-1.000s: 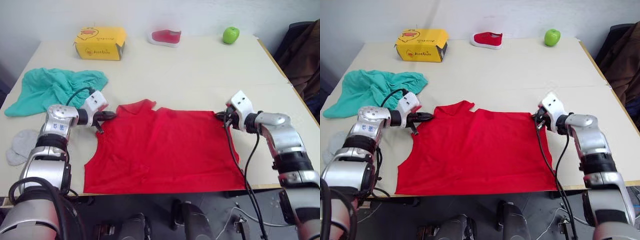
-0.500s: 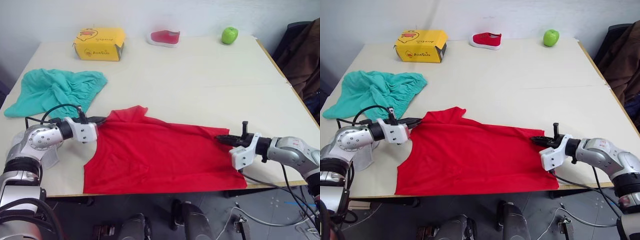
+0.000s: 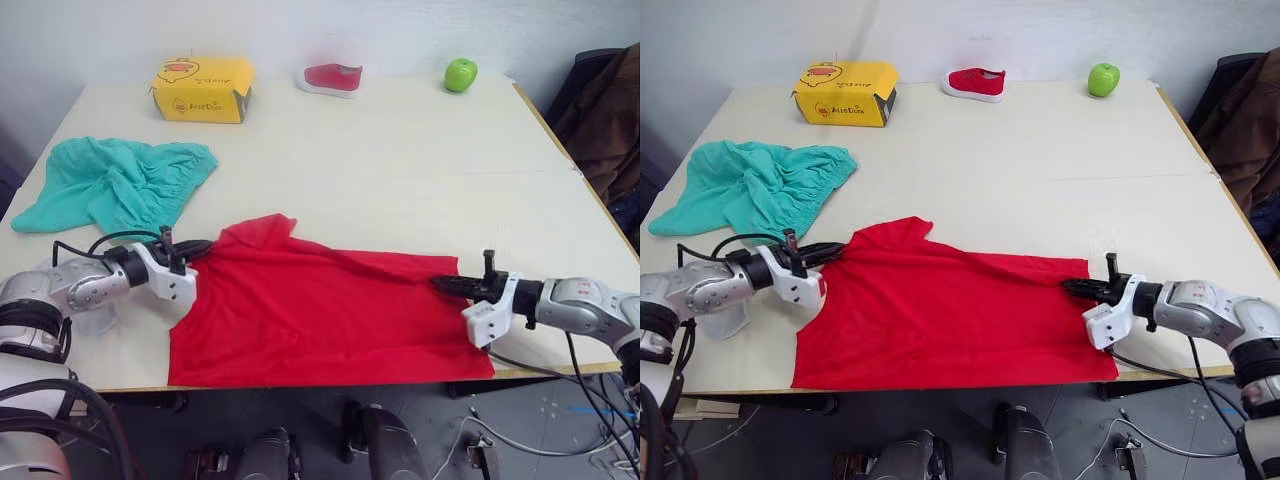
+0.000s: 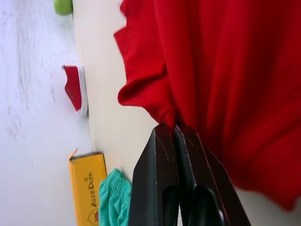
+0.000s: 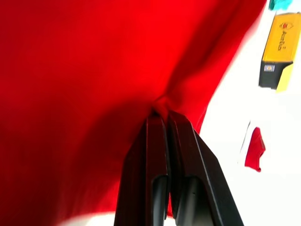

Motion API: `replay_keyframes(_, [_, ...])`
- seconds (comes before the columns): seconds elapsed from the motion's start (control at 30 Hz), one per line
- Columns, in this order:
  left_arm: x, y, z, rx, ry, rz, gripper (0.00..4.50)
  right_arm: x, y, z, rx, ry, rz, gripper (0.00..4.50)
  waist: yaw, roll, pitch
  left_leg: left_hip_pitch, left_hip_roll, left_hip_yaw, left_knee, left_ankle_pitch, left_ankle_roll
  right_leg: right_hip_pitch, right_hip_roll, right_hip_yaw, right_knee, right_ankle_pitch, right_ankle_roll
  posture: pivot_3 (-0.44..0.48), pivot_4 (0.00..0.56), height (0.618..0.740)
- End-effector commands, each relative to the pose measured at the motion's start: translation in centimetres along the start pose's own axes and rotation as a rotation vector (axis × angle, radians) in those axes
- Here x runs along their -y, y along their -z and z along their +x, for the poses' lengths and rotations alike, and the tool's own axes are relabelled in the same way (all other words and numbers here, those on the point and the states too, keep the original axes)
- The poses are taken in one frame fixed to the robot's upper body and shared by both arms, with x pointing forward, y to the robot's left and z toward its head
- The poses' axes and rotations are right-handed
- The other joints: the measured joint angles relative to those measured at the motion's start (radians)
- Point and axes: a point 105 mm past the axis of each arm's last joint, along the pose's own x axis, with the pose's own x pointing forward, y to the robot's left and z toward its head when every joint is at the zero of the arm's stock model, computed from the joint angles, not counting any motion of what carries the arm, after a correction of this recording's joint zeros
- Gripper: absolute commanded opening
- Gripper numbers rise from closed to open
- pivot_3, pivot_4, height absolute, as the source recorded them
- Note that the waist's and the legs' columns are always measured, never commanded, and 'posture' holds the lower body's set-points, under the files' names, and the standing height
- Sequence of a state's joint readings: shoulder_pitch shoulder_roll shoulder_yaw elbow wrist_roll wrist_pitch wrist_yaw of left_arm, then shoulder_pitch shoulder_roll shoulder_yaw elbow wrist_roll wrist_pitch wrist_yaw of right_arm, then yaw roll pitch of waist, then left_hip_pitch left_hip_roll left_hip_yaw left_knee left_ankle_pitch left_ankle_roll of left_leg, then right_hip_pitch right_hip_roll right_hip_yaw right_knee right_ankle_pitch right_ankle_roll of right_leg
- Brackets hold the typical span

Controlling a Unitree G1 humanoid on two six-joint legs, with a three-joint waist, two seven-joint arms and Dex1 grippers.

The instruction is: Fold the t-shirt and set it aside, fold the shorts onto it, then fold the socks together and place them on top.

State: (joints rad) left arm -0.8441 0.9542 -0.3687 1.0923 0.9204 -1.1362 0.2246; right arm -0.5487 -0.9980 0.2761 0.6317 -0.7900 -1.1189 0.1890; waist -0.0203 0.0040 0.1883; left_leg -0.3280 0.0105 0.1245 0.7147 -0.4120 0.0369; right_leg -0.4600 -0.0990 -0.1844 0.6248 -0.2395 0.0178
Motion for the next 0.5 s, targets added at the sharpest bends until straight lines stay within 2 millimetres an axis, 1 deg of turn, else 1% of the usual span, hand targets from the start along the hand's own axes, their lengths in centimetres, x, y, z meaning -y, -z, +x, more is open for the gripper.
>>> replay_keyframes(0.03, [-0.9,1.3,-0.6,-0.061,-0.023,0.003,0.01,-0.6,1.0,-1.0,-0.041,-0.045,-0.031,0.0,0.002,0.0,0.0,0.0,0.0,0.0,0.0,0.0,0.0,0.0,0.0,0.0,0.0,0.0,0.0,0.0,0.15,0.74])
replay_keyframes(0.23, [-0.1,0.6,-0.4,-0.022,0.005,-0.076,0.01,-0.5,1.6,-1.2,-0.065,-0.043,-0.069,0.0,0.001,0.0,0.0,0.0,0.0,0.001,-0.001,0.0,0.0,0.0,0.0,0.0,0.0,0.0,0.0,0.0,0.15,0.74])
replay_keyframes(0.37, [0.0,-0.1,-0.5,0.025,0.018,-0.078,0.01,-0.4,1.2,-0.9,-0.04,-0.034,-0.078,0.0,0.0,0.0,0.0,0.0,0.0,0.001,-0.001,0.0,0.0,0.0,0.0,0.0,0.0,0.0,0.0,0.0,0.15,0.74])
replay_keyframes(0.5, [0.4,-0.4,-0.5,0.04,0.036,-0.084,0.01,-0.7,0.9,-0.6,-0.023,-0.036,-0.073,0.0,-0.003,-0.001,-0.001,0.001,0.0,0.001,-0.001,0.0,0.0,0.0,0.0,0.0,0.0,0.0,0.0,0.0,0.15,0.74])
